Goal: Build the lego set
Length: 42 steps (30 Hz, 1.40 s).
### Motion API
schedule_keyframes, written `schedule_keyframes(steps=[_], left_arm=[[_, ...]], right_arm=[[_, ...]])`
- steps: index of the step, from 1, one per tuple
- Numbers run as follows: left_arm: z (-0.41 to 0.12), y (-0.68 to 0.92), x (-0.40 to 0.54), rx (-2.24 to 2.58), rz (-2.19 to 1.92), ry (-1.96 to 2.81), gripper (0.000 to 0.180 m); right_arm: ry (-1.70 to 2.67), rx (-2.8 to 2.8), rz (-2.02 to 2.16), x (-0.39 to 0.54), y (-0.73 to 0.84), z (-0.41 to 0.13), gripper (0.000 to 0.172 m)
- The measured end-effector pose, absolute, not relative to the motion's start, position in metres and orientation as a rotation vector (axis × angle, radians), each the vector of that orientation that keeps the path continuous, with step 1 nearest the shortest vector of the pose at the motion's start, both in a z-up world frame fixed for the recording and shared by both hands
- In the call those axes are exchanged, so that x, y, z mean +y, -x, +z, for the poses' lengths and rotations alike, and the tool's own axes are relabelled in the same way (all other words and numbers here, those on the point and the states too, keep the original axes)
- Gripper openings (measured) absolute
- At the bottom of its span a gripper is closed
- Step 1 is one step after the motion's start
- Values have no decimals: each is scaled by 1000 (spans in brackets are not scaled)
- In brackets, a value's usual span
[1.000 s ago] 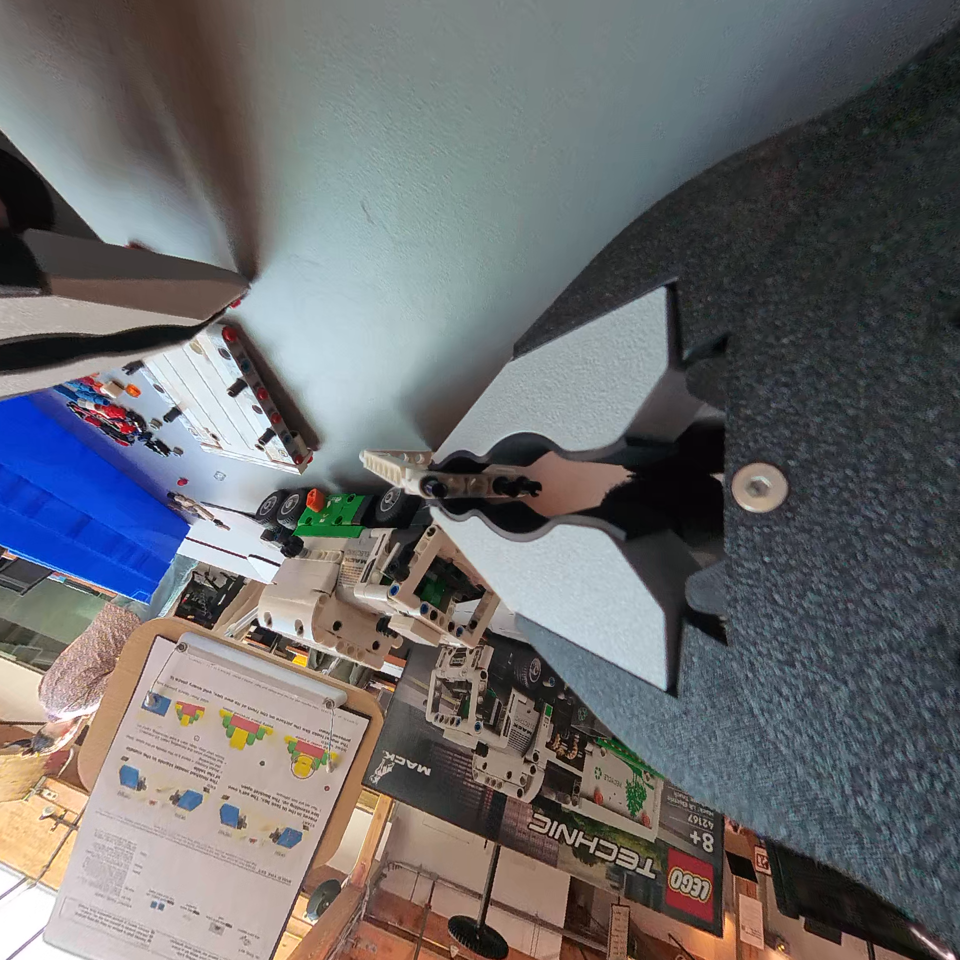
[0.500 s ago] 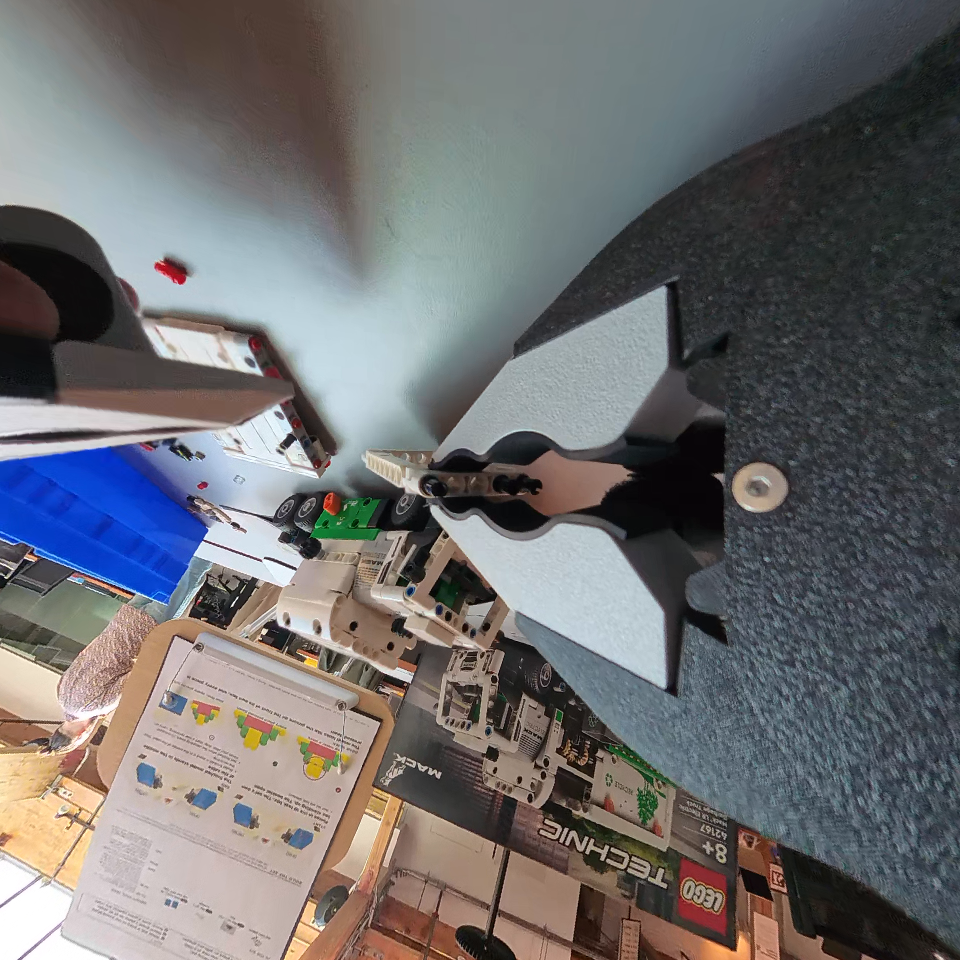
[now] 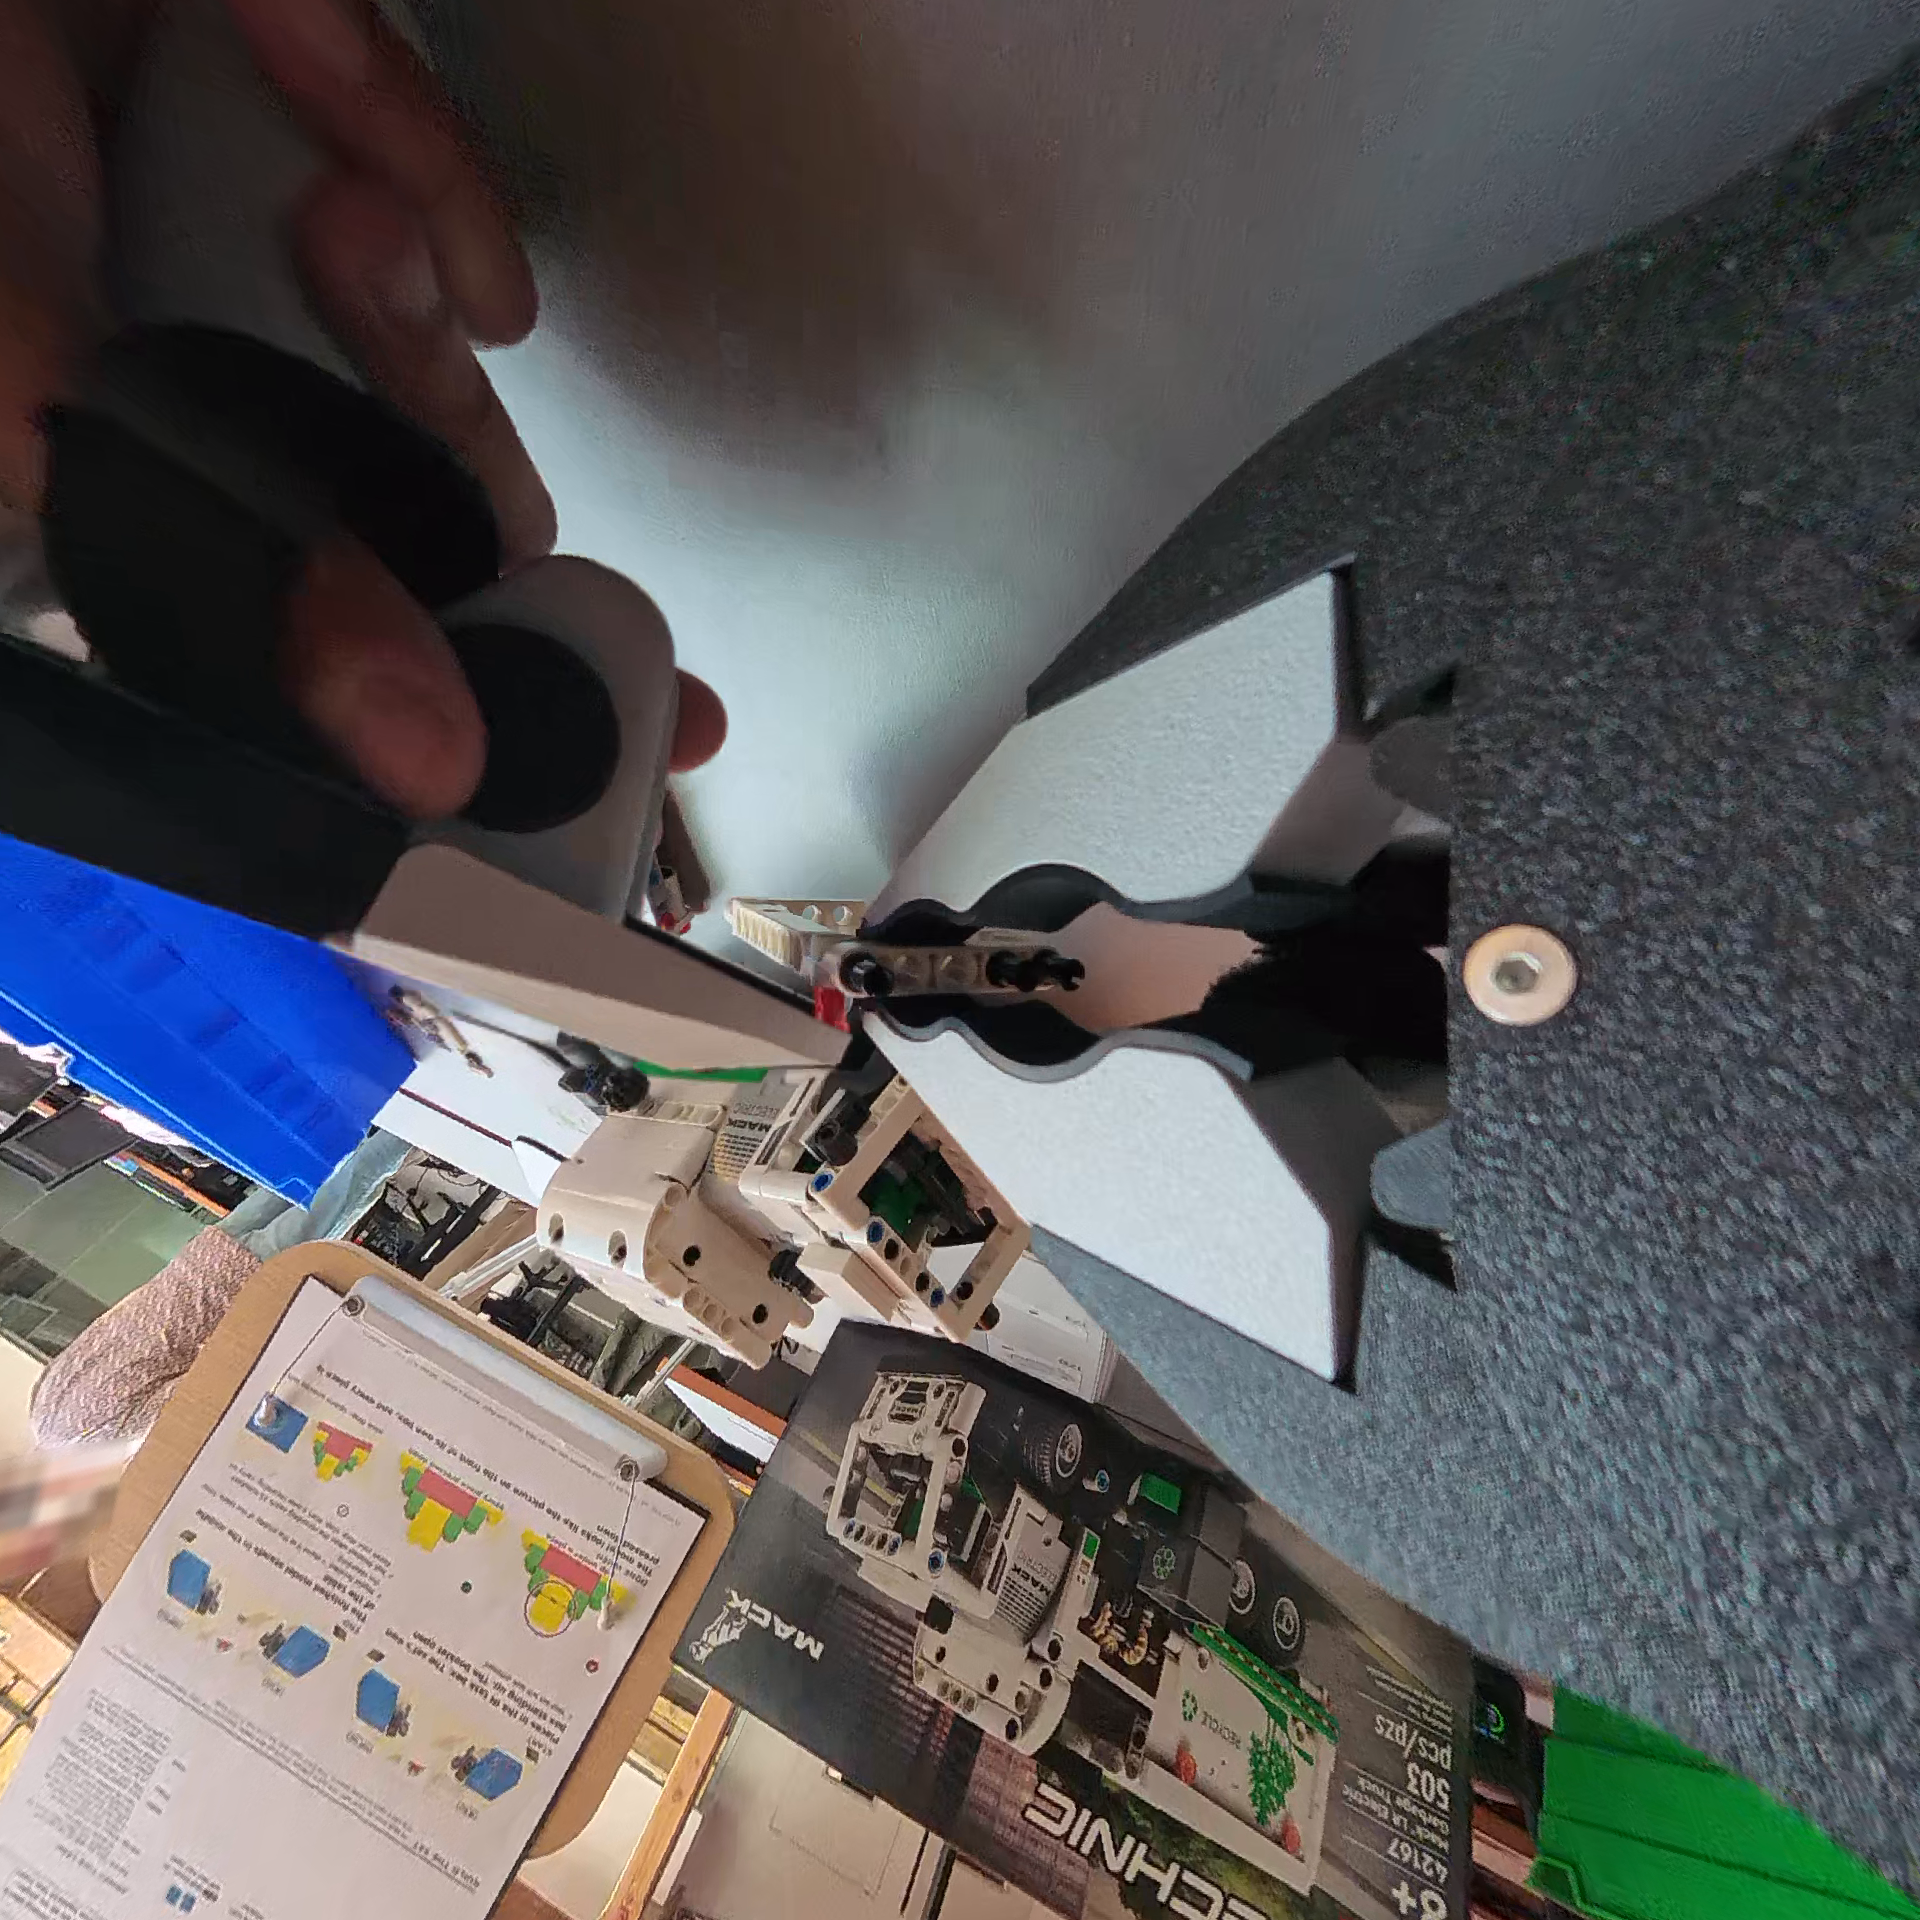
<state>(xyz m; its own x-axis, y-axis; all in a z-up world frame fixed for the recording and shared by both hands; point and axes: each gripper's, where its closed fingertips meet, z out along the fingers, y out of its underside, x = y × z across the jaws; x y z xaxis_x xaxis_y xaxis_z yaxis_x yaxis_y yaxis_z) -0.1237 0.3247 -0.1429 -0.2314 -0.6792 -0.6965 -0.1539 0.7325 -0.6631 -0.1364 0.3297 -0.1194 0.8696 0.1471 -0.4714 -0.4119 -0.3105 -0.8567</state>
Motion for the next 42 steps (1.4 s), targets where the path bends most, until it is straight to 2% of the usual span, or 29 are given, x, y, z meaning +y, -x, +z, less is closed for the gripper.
schedule_keyframes(steps=[17, 29, 42], left_arm=[[-150, 124, 322, 1808, -545, 631, 6], [-146, 124, 322, 1814, -666, 725, 6], [-151, 123, 323, 1832, -641, 732, 6]], right_arm=[[1893, 143, 602, 325, 140, -130, 3], [1833, 198, 441, 327, 138, -126, 3], [1844, 266, 444, 327, 136, -130, 3]])
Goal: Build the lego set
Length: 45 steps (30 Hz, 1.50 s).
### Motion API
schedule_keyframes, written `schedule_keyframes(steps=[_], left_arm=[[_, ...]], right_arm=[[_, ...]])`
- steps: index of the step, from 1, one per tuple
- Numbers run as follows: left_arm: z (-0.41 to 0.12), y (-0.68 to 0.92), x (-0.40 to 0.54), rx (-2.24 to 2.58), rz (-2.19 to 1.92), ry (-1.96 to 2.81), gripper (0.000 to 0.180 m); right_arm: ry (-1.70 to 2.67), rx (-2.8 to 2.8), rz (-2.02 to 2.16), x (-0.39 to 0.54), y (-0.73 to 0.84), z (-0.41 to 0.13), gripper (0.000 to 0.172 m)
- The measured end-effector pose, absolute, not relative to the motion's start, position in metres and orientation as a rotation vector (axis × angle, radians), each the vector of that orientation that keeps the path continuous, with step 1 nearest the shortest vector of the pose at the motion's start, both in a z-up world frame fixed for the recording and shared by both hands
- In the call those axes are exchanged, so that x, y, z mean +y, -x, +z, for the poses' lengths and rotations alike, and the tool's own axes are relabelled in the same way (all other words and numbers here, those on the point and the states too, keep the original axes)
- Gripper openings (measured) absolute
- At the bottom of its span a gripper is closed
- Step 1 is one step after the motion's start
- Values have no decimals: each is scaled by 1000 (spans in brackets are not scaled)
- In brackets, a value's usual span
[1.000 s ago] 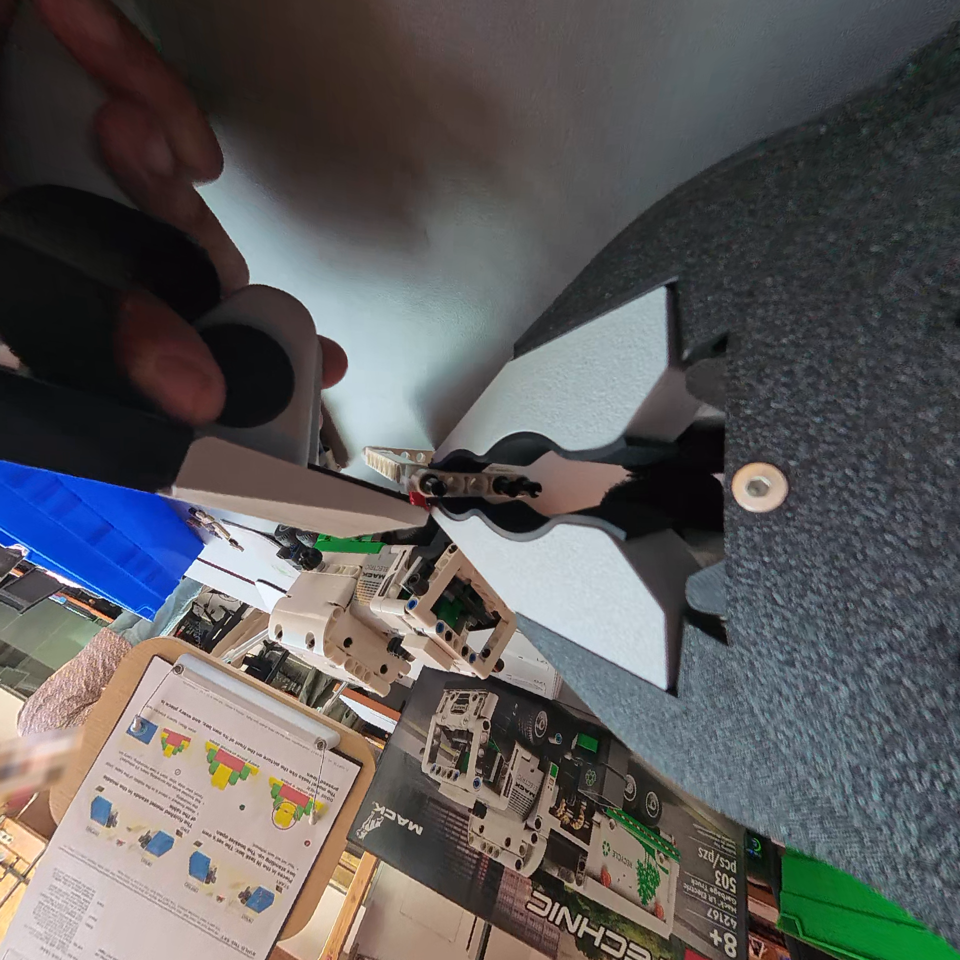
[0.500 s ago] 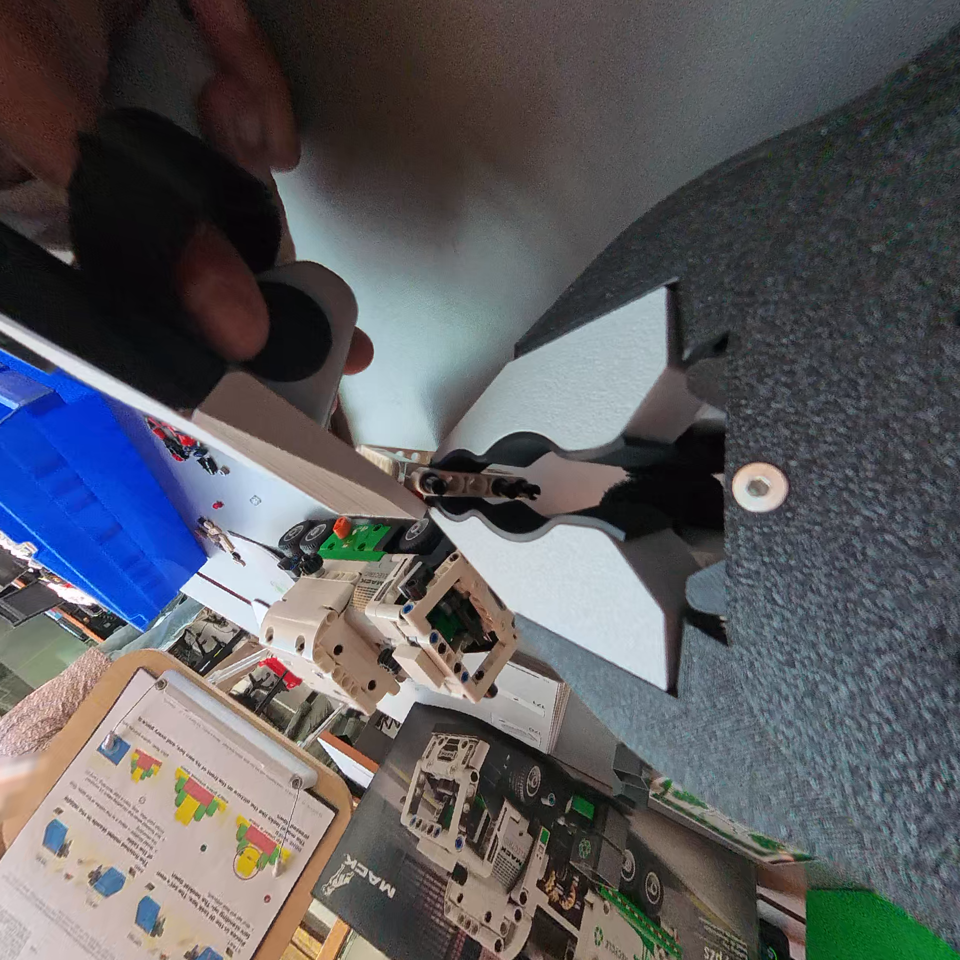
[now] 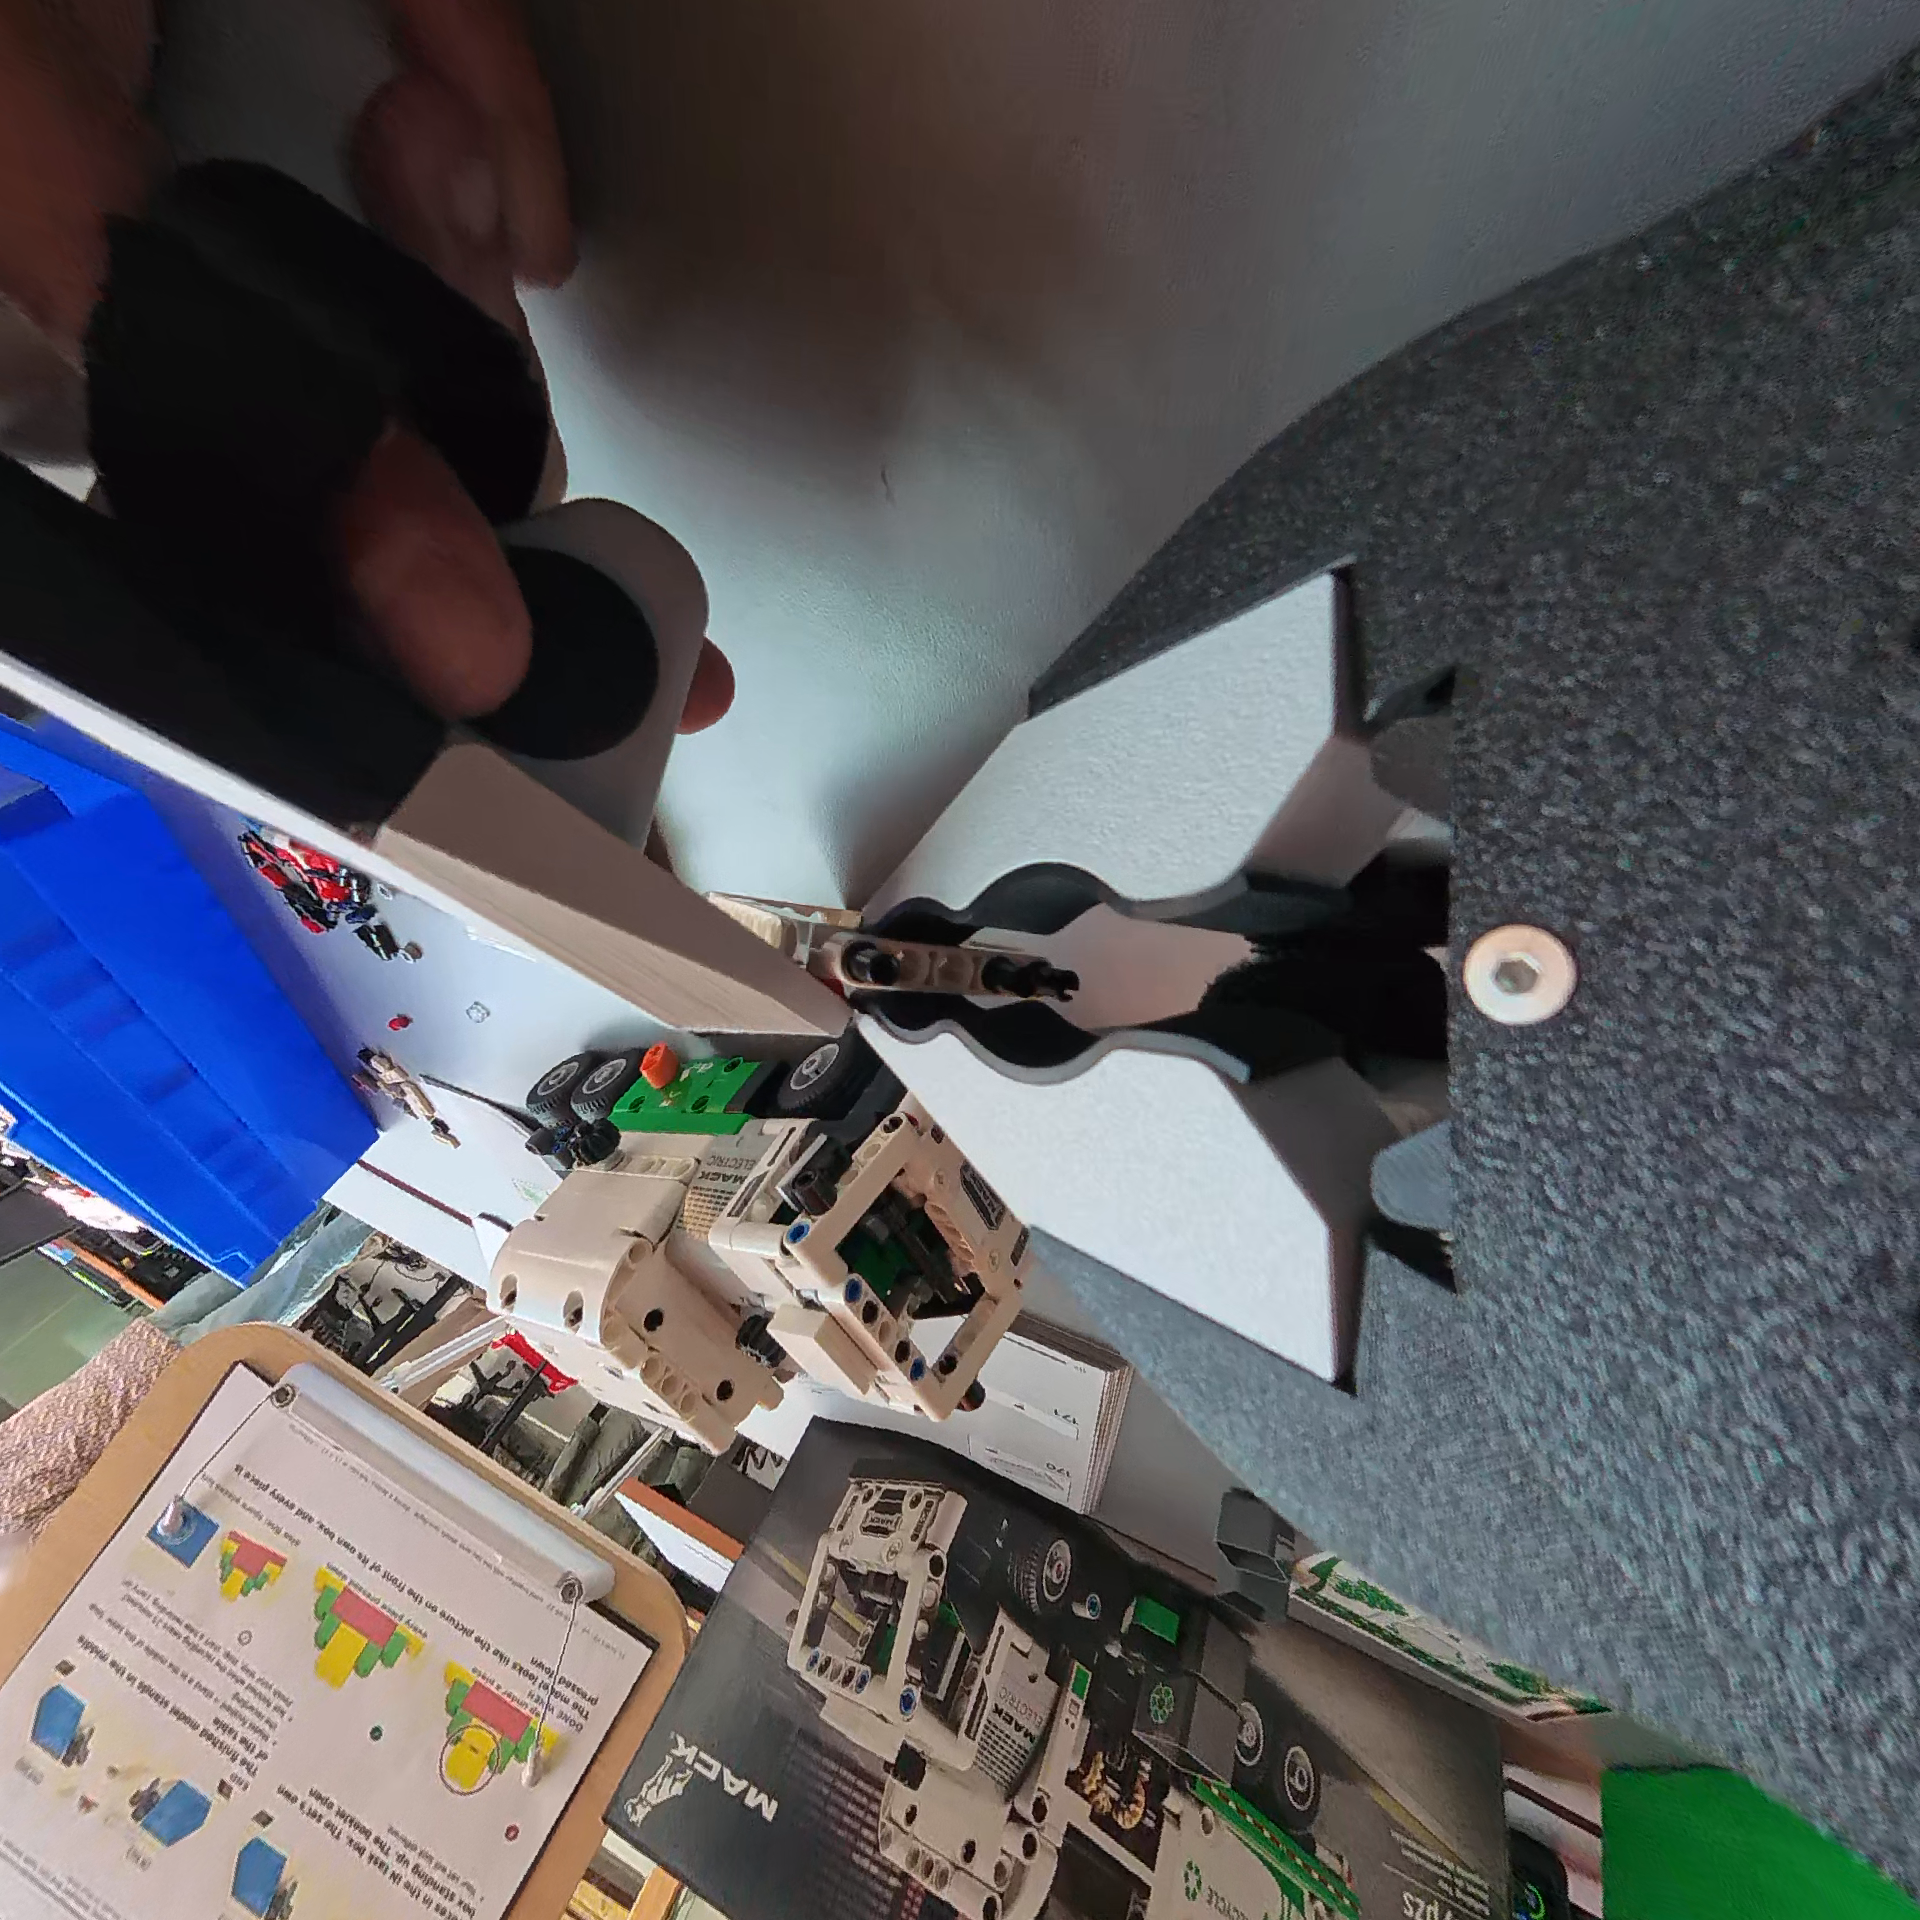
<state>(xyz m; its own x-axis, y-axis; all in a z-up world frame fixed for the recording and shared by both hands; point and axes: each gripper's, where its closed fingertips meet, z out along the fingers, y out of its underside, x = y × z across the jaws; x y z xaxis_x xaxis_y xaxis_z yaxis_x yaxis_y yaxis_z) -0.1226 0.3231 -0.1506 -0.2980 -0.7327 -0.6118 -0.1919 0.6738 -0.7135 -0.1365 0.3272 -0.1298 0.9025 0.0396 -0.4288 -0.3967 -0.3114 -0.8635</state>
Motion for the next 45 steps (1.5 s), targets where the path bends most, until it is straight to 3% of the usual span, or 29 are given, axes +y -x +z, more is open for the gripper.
schedule_keyframes(steps=[30, 45], left_arm=[[-153, 125, 317, 1845, -615, 663, 6], [-162, 124, 312, 1846, -412, 475, 6]], right_arm=[[1854, 249, 547, 319, 138, -128, 3], [2196, -163, 471, 308, 142, -141, 3]])
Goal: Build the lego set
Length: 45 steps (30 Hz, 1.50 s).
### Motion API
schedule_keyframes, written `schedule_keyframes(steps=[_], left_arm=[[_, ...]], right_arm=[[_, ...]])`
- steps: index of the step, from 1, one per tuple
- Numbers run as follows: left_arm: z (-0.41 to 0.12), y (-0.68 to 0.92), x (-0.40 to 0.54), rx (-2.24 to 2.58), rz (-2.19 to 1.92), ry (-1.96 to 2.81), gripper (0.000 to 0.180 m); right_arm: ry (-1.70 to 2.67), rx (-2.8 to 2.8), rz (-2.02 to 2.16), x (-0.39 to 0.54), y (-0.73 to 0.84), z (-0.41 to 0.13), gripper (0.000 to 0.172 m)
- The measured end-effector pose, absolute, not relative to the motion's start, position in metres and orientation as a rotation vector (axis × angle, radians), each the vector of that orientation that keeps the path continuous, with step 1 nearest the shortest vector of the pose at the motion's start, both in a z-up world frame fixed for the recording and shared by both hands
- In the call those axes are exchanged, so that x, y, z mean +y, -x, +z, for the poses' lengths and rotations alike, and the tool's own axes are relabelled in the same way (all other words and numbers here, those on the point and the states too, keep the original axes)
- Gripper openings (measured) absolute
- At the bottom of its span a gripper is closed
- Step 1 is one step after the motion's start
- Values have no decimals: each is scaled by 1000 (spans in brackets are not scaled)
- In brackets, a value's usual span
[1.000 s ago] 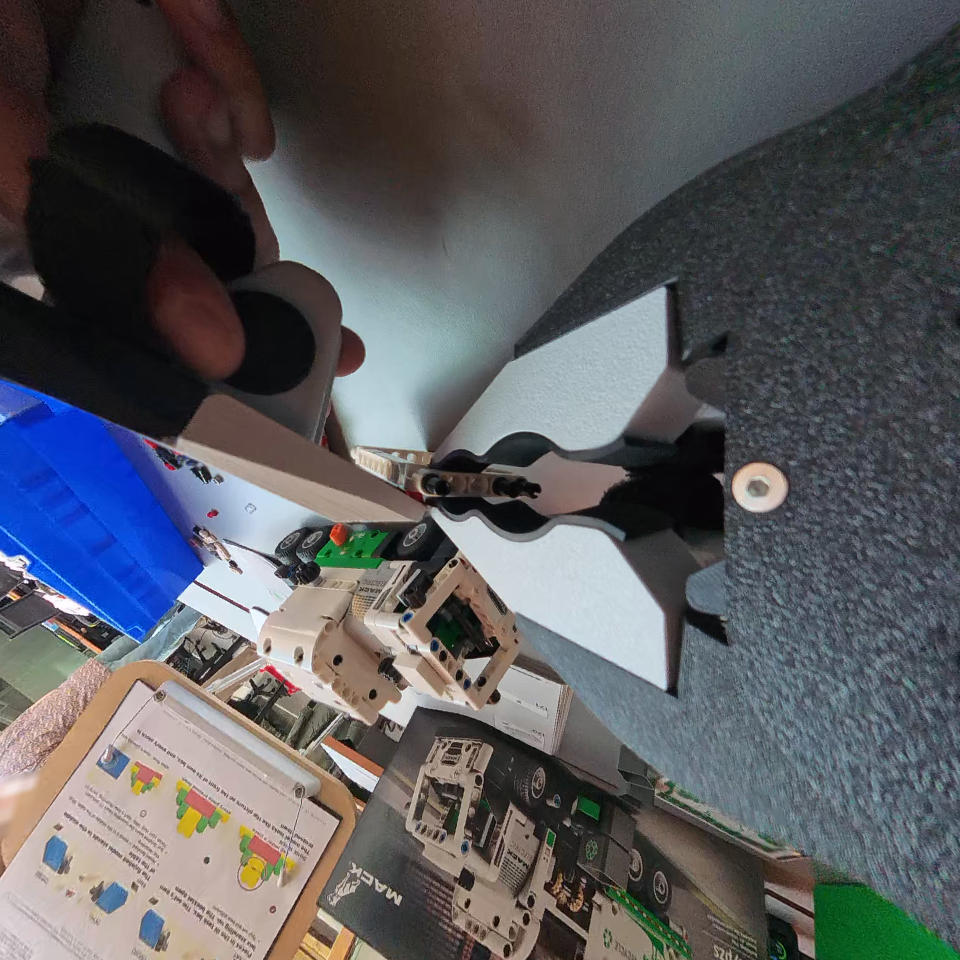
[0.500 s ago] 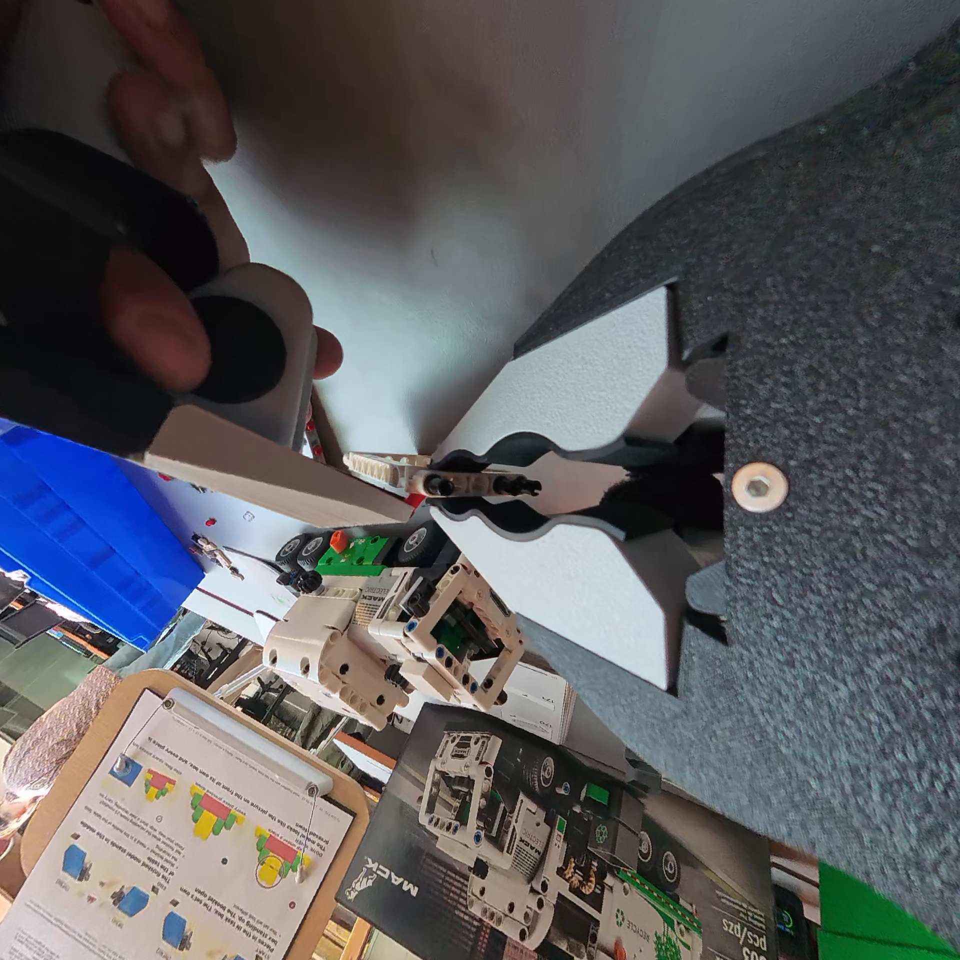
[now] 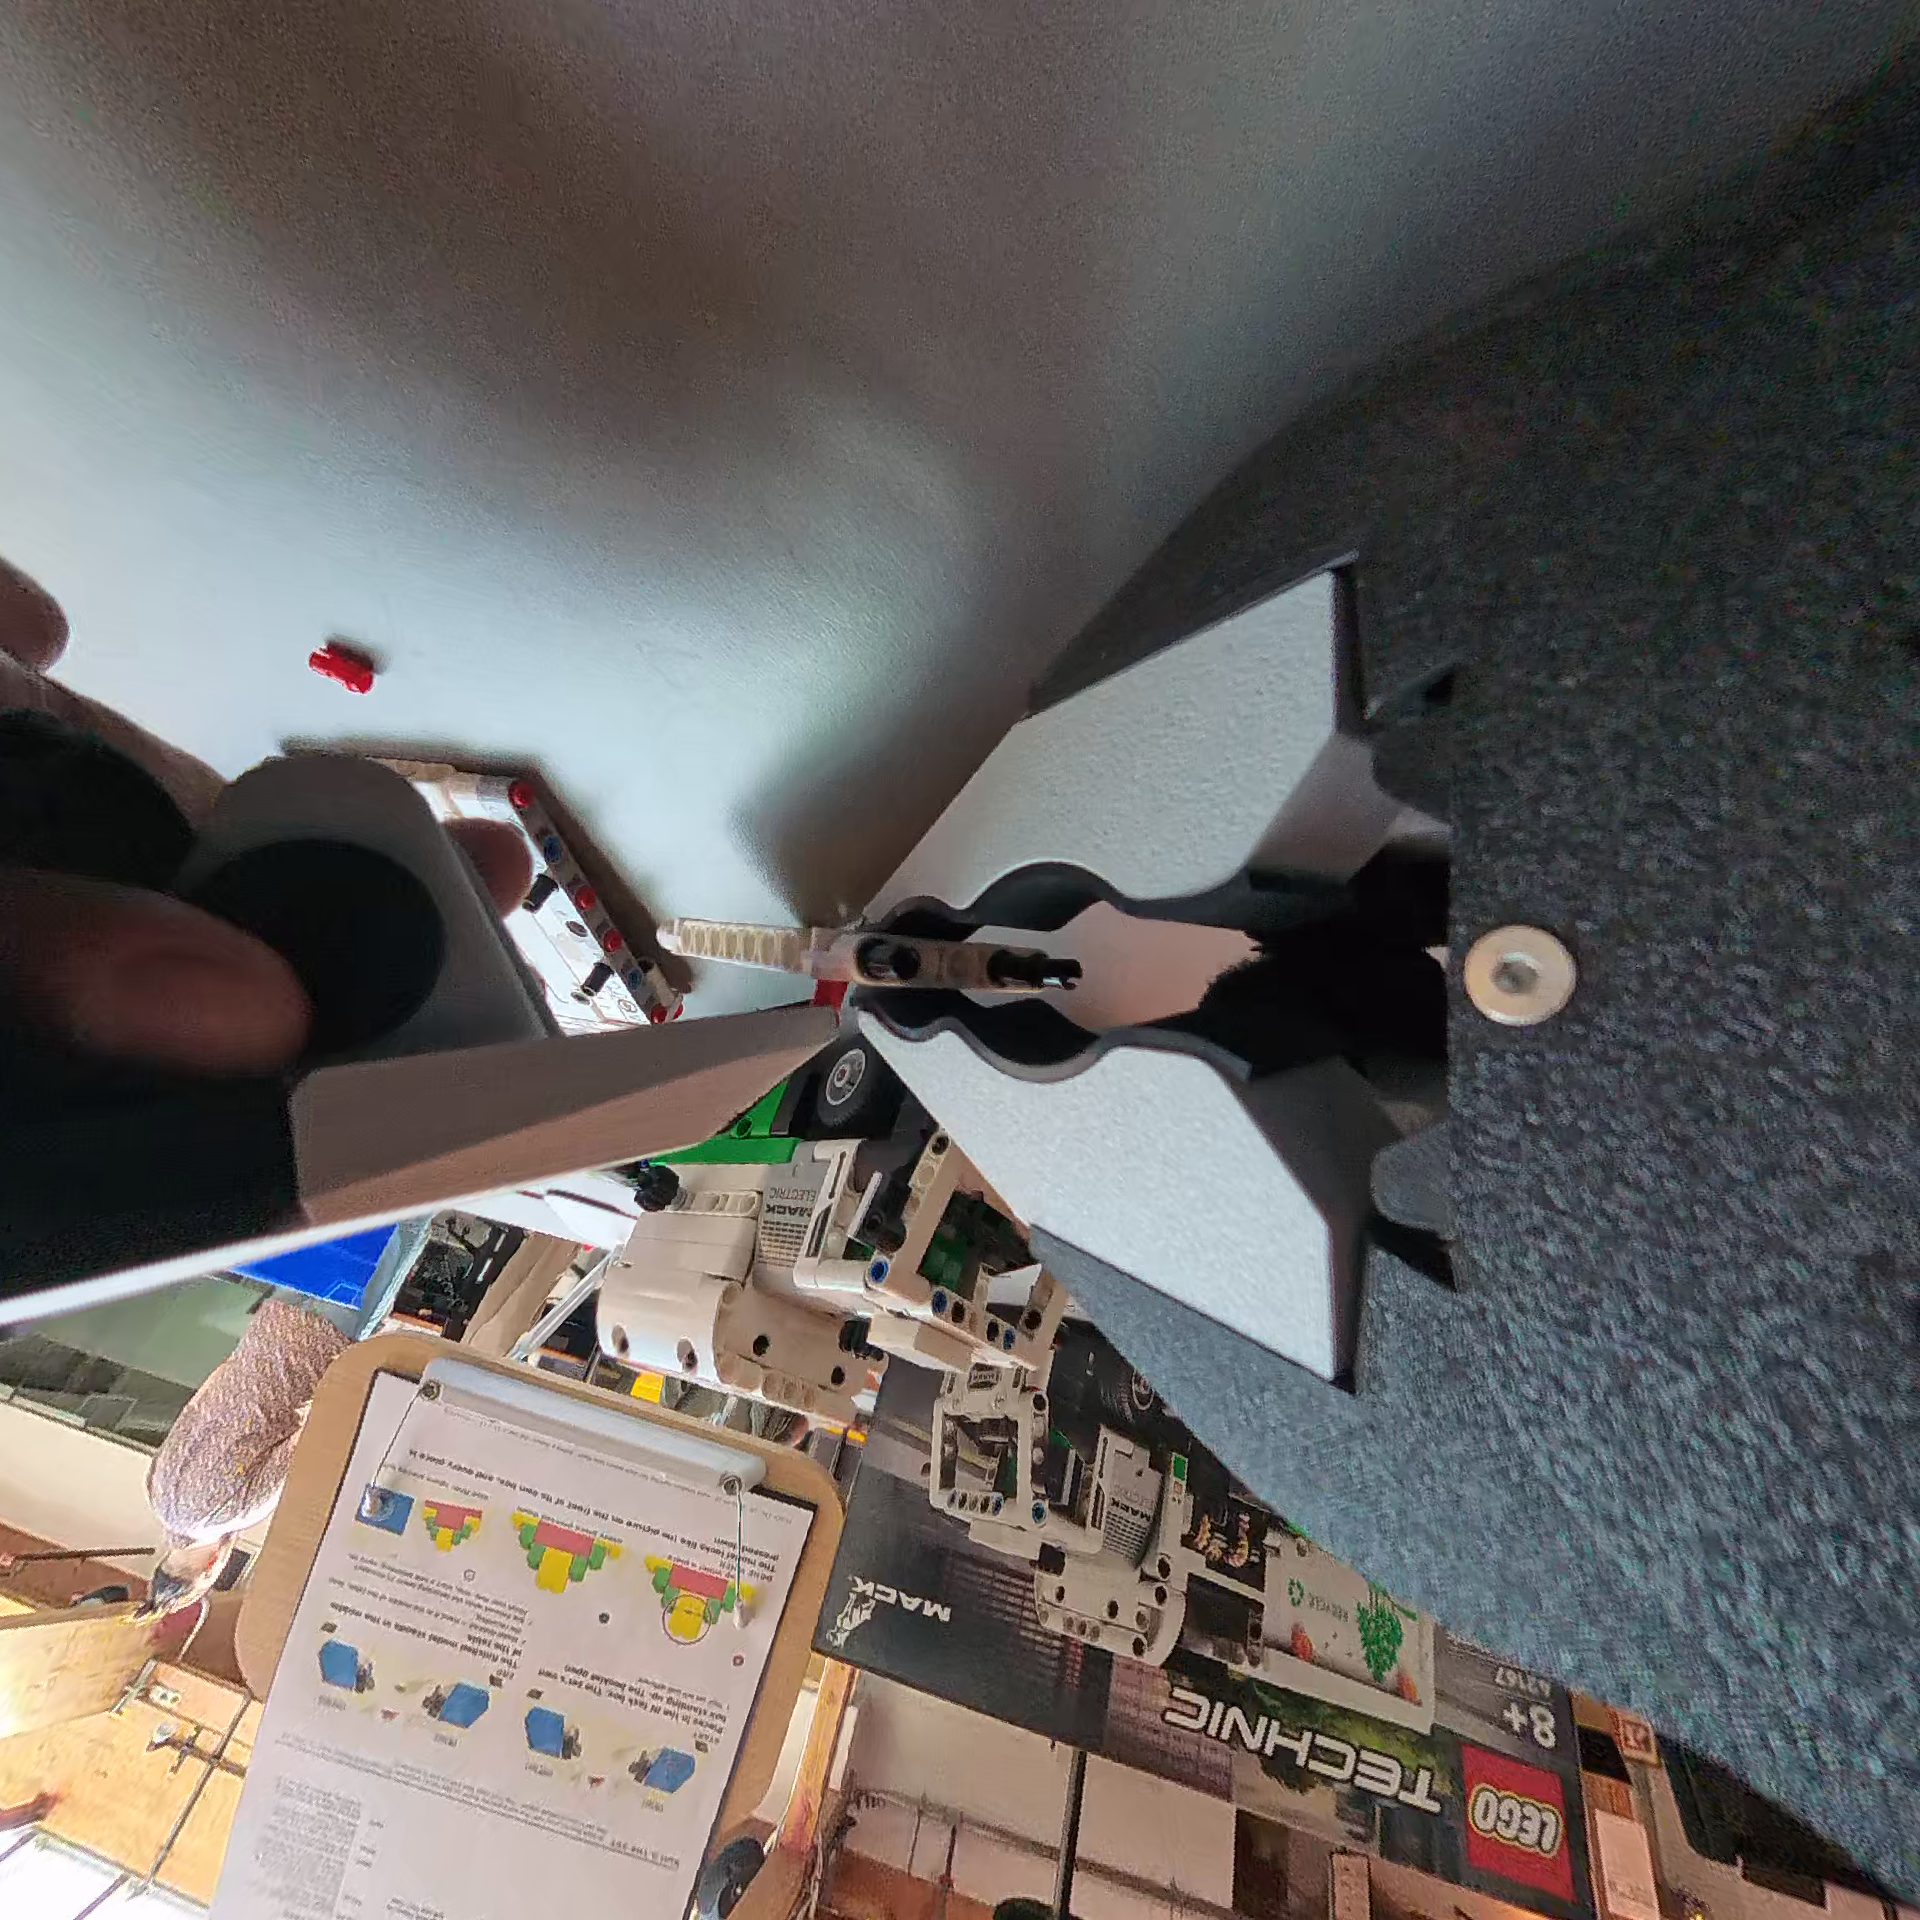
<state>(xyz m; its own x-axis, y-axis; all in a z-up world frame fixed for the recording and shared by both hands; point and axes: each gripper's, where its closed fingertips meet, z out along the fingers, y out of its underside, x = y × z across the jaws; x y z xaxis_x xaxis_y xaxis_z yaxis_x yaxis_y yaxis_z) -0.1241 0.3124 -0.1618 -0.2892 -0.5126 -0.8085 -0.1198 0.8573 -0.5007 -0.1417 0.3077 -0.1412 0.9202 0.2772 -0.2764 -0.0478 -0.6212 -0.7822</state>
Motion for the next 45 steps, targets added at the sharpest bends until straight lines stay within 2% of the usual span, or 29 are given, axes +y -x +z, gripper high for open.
schedule_keyframes(steps=[17, 24, 32, 35, 38, 45], left_arm=[[-166, 124, 313, 1863, -386, 455, 6], [-166, 124, 311, 1852, -357, 415, 6], [-167, 124, 310, 1853, -344, 409, 6], [-167, 124, 310, 1855, -348, 409, 6], [-168, 124, 310, 1858, -346, 412, 6], [-168, 122, 313, 1859, -351, 452, 6]], right_arm=[[2277, -389, 243, 301, 141, -147, 0], [2279, -378, 321, 301, 141, -148, 1], [2217, -206, 756, 302, 142, -150, 3], [2174, -176, 842, 302, 145, -149, 8], [2161, -164, 843, 304, 146, -151, 10], [2146, -202, 713, 304, 141, -149, 1]])
